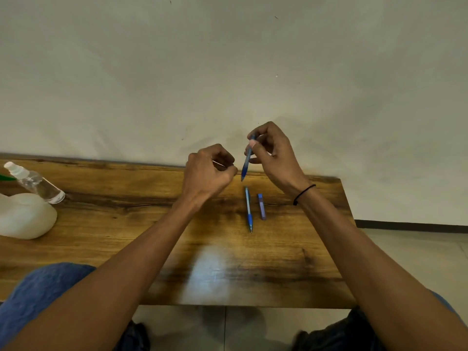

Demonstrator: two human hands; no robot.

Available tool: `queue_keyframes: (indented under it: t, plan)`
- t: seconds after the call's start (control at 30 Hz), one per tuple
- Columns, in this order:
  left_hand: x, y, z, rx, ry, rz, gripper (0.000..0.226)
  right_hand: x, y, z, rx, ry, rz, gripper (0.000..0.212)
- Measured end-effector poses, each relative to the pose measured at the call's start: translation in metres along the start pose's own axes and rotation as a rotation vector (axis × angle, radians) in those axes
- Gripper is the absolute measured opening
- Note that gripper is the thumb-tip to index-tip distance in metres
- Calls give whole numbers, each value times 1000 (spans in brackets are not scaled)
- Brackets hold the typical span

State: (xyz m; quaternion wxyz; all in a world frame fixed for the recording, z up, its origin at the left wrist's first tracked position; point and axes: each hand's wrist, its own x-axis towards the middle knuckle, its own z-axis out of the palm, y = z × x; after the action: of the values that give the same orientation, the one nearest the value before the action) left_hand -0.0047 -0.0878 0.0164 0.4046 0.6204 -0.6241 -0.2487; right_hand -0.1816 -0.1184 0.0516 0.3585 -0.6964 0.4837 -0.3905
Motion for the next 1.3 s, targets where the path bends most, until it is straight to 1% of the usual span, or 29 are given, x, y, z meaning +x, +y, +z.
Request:
queue_keyframes:
  t: [0.07, 0.17, 0.3, 0.43, 0.5, 0.6, 0.7, 1.07, 1.3]
  plan:
    - [3, -2, -3, -1, 28, -34, 11, 0, -5, 0, 70, 8, 5, 11]
    - [3, -5, -5, 2, 54, -75, 9, -1, -13, 1, 184, 24, 19, 13]
    - [2, -3, 1, 23, 44, -58, 10, -4, -25, -1, 382, 59, 79, 21]
    - [1, -2, 1, 36, 32, -45, 10, -6, -37, 0, 588, 76, 214, 51]
    - [1, -2, 1, 37, 32, -37, 10, -7, -40, -1, 652, 91, 258, 56]
    - [1, -1, 2, 32, 34, -36, 11, -7, -45, -6, 728, 147, 314, 57]
    - [1, 0, 2, 32, 33, -34, 10, -6, -50, -8, 781, 170, 315, 56]
    - [0, 1, 3, 43, 26, -14, 9, -8, -59, -9, 846, 118, 302, 58]
    - [-1, 2, 2, 40, 31, -9, 9, -9, -69, -11, 878, 112, 301, 58]
